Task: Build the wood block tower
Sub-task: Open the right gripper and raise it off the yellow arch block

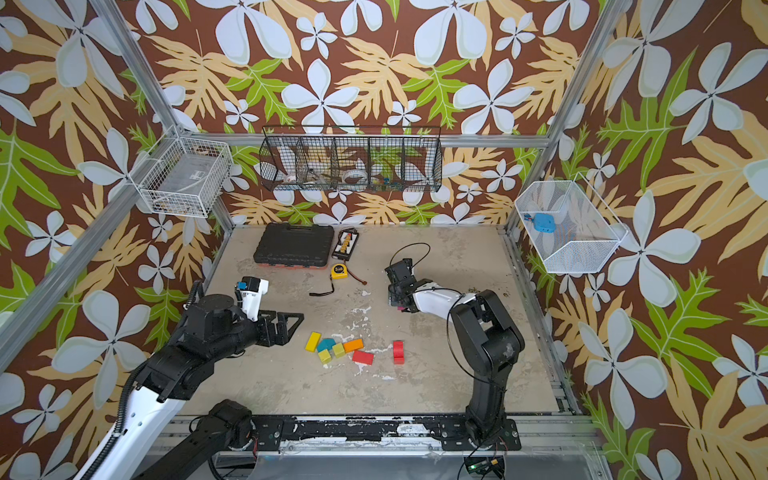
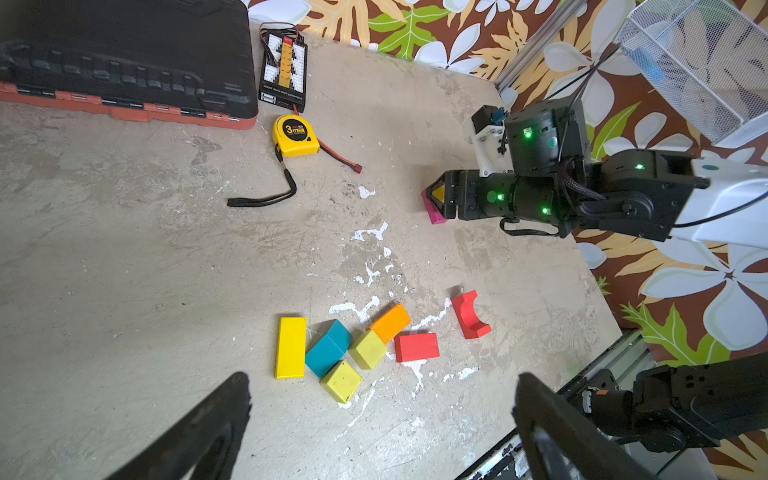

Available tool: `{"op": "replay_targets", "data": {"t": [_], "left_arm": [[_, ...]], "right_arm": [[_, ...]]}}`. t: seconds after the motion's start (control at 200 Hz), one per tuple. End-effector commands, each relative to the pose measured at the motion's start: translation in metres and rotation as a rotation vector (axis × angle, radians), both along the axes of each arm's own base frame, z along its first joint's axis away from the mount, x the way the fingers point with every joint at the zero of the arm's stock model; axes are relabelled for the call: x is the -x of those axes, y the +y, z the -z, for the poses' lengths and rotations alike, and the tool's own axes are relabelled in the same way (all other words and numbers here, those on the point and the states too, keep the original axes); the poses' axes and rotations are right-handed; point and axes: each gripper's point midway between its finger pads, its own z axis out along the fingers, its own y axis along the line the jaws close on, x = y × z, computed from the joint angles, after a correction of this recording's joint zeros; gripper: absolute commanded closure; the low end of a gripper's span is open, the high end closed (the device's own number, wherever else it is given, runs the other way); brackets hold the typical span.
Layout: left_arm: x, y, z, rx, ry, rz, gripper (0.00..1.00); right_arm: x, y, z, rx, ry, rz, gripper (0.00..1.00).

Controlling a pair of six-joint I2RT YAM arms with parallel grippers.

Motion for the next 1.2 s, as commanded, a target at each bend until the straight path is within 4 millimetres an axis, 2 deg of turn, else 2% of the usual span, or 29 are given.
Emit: {"op": "replay_targets", "data": {"t": [0.0, 0.741, 1.197], "left_arm": [[-0.0021, -0.0015, -0.0048, 0.004, -0.025, 0.006, 0.00], [-0.0017, -0.0009, -0.0052, 0.005, -0.028, 0.004, 0.00], [-0.0015, -0.0008, -0.0063, 0.006, -0.031, 0.003, 0.00]], "right_arm": [[-0.0010, 0.0016, -0.0009, 0.000, 0.001, -0.007, 0.24], [-0.0011, 0.0020, 0.0021, -0.010, 0.012, 0.016, 0.33], [-0.0003, -0.0003, 0.0021, -0.005, 0.013, 0.028, 0.34]]}}
